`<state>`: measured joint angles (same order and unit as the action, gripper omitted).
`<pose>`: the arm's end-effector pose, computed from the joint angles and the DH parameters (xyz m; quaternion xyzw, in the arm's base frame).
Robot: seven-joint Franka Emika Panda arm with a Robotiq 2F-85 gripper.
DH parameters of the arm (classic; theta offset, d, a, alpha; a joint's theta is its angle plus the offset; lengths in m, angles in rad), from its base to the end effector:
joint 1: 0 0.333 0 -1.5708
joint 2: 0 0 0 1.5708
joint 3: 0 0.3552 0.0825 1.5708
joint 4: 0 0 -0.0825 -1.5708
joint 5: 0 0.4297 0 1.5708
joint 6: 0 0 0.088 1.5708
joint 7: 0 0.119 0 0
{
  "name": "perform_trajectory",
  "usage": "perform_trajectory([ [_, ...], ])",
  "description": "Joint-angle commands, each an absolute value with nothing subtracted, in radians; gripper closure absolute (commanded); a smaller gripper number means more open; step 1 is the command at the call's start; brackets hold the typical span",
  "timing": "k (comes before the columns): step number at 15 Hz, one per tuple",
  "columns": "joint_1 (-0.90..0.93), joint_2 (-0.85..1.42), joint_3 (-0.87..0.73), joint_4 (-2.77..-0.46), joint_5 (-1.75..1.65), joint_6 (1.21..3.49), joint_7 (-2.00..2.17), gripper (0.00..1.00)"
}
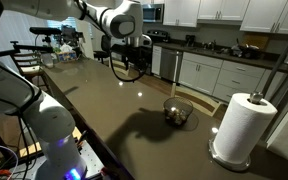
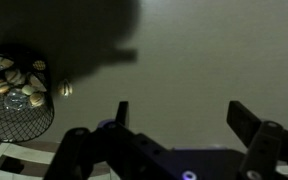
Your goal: Move the black basket to the right then place the object on the counter inside the basket
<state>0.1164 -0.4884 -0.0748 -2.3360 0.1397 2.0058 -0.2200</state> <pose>0.4475 0.0250 0.5440 -0.9876 -0.1083 -0.0845 0.0759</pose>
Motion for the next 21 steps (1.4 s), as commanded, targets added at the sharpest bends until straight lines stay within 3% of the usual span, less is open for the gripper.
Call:
perform_trajectory([
  [1, 0.096, -0.451, -0.057, -2.322, 0.138, 2.022, -0.216, 0.00],
  [11, 0.096, -0.144, -0.008, -2.211, 0.118, 2.104, -0.191, 0.00],
  [21, 0.089, 0.165, 0.009, -2.100, -0.205, 2.211, 0.122, 0.00],
])
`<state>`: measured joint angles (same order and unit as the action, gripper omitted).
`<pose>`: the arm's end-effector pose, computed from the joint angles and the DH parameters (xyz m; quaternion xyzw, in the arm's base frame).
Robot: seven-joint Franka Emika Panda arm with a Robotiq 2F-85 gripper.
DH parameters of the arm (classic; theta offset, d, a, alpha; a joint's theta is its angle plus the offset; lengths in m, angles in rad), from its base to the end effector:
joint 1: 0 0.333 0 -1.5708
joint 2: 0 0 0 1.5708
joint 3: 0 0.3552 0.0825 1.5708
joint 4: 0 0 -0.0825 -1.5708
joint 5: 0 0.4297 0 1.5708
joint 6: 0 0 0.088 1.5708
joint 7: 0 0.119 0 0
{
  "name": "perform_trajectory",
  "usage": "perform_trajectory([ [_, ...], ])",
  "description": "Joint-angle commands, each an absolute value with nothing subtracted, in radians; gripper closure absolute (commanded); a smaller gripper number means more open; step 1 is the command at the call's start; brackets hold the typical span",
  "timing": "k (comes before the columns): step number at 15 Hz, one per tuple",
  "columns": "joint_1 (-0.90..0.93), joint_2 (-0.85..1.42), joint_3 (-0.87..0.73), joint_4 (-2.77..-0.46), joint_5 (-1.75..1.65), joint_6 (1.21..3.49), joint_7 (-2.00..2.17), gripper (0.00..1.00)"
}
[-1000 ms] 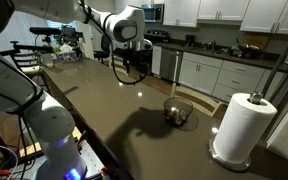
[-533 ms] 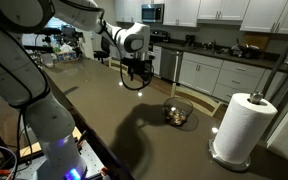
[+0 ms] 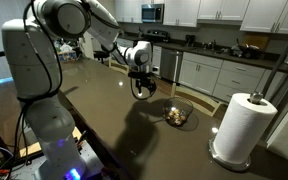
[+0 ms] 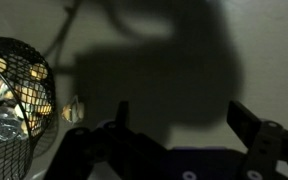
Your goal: Move the black basket to the right then place the object on the counter inside the basket
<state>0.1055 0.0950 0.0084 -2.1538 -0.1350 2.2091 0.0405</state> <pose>0.5826 0.0608 0.3514 0.9954 0.0778 -0.0156 0.0543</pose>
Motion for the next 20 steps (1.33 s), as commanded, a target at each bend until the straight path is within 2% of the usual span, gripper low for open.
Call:
perform_trajectory([
  [1, 0.089, 0.184, 0.003, -2.088, -0.218, 2.203, 0.142, 0.00],
  [20, 0.074, 0.343, -0.129, -1.903, -0.341, 2.184, 0.344, 0.00],
])
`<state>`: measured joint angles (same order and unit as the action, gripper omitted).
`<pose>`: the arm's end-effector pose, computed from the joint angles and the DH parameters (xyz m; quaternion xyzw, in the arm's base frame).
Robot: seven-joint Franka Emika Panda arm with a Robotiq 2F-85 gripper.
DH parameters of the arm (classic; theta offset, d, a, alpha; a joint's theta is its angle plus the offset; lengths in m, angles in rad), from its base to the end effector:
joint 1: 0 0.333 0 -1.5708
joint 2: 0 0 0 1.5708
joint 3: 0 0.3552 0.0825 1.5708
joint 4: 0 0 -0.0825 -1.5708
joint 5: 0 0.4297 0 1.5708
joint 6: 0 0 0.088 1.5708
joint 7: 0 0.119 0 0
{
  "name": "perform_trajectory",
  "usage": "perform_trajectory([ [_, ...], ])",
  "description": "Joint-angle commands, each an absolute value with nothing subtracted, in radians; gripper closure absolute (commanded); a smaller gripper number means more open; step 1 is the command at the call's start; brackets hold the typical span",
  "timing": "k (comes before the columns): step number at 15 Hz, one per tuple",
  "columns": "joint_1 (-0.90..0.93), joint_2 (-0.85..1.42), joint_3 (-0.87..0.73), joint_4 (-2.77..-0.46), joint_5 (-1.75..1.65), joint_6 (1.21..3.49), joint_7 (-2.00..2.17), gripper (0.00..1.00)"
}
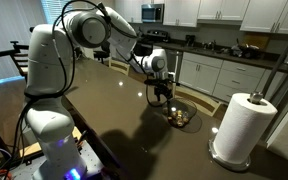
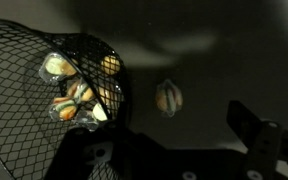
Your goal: Move the black basket to the right then place the object on the counter inside the basket
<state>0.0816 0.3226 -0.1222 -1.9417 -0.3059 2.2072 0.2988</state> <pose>0.6556 -0.0364 0.3122 0.9873 -0.0714 -0.0103 0.1417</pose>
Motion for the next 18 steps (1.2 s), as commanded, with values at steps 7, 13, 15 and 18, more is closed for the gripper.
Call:
perform_trajectory([
  [7, 0.076, 0.357, -0.150, -1.882, -0.360, 2.180, 0.382, 0.00],
  [13, 0.089, 0.339, -0.118, -1.909, -0.342, 2.185, 0.357, 0.00],
  [15, 0.097, 0.336, -0.105, -1.915, -0.346, 2.189, 0.356, 0.00],
  [18, 0.103, 0.340, -0.084, -1.914, -0.333, 2.185, 0.341, 0.00],
])
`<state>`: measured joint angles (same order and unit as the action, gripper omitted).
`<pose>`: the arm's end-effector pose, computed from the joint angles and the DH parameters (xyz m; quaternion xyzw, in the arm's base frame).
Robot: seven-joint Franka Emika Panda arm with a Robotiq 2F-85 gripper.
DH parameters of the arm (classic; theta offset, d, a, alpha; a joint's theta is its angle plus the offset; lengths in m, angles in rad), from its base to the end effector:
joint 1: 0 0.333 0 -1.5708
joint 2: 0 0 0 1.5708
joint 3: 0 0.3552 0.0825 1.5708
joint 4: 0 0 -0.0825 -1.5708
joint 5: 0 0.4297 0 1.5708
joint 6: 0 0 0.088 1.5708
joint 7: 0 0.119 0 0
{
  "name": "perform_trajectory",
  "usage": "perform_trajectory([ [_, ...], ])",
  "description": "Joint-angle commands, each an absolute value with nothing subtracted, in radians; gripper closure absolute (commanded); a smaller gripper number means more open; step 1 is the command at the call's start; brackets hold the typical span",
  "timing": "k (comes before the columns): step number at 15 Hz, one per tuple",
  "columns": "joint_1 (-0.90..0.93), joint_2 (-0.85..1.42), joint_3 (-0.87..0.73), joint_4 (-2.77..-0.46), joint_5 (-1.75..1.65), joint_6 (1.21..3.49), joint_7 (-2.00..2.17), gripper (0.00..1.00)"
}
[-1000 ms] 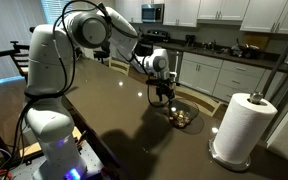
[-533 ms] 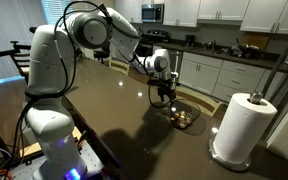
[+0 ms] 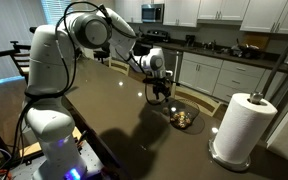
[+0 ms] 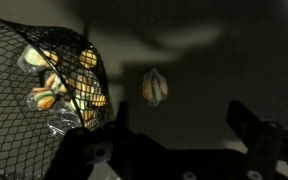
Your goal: Move the black basket to the right then place the object on the counter inside the basket
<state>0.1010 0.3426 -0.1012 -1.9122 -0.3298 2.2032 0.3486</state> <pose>0.6656 -0.0112 0.3123 0.9864 -0.0695 -0.0001 0.1490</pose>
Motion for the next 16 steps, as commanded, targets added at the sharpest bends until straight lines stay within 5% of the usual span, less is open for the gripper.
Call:
perform_trajectory([
  [1, 0.103, 0.349, -0.079, -1.915, -0.329, 2.184, 0.339, 0.00],
  [16, 0.060, 0.437, -0.094, -1.858, -0.300, 2.133, 0.311, 0.00],
])
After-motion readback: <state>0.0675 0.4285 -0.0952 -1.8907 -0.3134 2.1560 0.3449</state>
